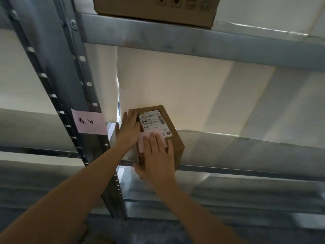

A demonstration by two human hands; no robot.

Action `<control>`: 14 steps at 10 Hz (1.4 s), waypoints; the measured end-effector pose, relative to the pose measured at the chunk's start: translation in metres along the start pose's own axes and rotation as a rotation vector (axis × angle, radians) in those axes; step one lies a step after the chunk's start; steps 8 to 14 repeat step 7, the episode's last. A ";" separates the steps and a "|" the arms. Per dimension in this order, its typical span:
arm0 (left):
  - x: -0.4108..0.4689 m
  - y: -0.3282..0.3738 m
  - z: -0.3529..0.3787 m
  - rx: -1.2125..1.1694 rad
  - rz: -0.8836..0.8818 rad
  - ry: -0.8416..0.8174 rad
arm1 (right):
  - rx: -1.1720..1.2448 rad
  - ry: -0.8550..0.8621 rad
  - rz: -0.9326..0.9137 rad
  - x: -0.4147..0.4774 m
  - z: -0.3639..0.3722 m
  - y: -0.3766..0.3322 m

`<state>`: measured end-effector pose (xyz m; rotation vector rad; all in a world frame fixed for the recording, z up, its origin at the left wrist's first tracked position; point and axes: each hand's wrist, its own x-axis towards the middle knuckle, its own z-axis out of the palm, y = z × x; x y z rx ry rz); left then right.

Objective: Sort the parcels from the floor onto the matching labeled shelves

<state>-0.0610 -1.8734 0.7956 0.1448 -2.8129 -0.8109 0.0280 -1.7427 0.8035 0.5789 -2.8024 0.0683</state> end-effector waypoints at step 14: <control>-0.044 0.009 -0.023 0.358 0.113 -0.080 | 0.184 -0.109 -0.002 0.045 0.005 0.119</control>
